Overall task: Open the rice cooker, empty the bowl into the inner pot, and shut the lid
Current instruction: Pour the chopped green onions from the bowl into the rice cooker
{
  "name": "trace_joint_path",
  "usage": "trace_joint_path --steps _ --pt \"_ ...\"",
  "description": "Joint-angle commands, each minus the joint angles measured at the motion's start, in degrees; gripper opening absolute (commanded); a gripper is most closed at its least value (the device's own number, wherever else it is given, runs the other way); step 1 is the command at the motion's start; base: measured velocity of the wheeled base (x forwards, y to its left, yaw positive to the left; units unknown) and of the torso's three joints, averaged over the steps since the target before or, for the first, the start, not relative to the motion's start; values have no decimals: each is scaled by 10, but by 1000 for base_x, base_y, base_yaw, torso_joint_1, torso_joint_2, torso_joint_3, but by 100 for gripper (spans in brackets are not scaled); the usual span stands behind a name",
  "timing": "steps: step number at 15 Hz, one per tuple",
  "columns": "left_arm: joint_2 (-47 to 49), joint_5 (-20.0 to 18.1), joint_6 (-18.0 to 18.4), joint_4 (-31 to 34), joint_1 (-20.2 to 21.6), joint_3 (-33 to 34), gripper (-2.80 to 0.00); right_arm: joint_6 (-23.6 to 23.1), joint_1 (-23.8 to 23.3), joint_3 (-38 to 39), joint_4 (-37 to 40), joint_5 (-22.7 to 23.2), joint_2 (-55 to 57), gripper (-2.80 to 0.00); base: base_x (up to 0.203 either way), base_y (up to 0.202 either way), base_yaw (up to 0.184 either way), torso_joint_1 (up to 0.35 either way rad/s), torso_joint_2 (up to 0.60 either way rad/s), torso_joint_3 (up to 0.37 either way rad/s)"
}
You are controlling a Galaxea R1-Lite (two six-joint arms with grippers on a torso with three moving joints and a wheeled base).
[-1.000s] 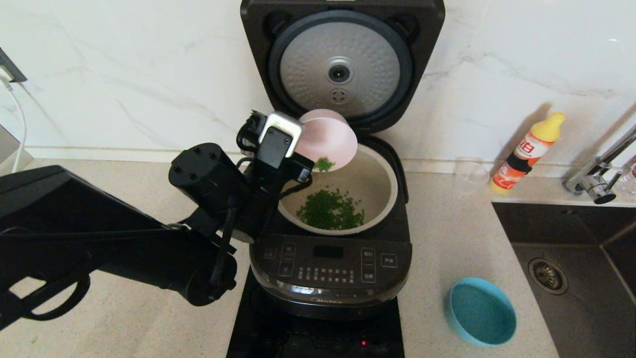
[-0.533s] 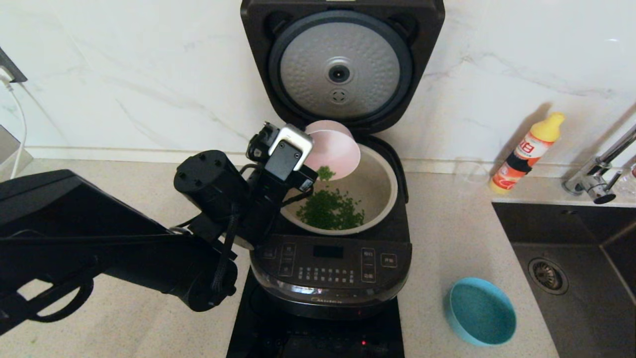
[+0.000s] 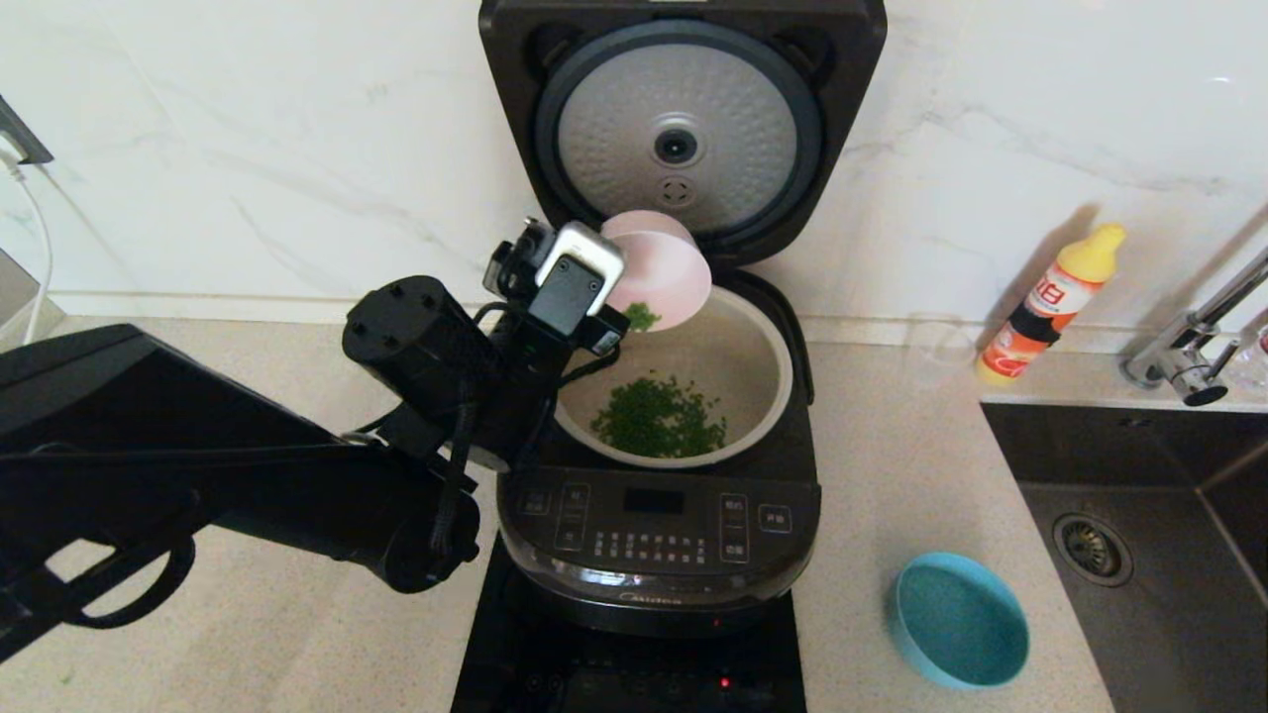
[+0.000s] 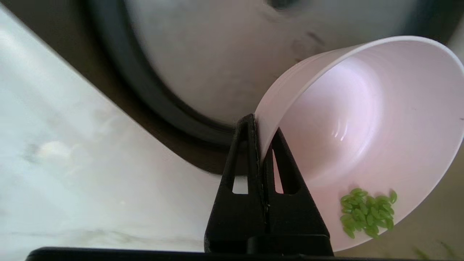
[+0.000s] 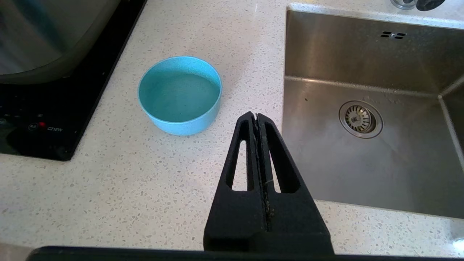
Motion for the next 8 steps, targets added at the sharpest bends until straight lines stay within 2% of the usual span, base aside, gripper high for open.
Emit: trace_joint_path --steps 1,5,8 --pt "-19 1 2 -5 6 -26 -280 0 0 0 0 0 0 -280 0 0 0 0 0 0" --pt "-39 0 -3 -5 6 -30 -280 0 0 0 0 1 0 -280 0 0 0 0 0 0" --pt "-39 0 -7 -5 6 14 -280 0 0 0 0 0 0 -280 0 0 0 0 0 0"
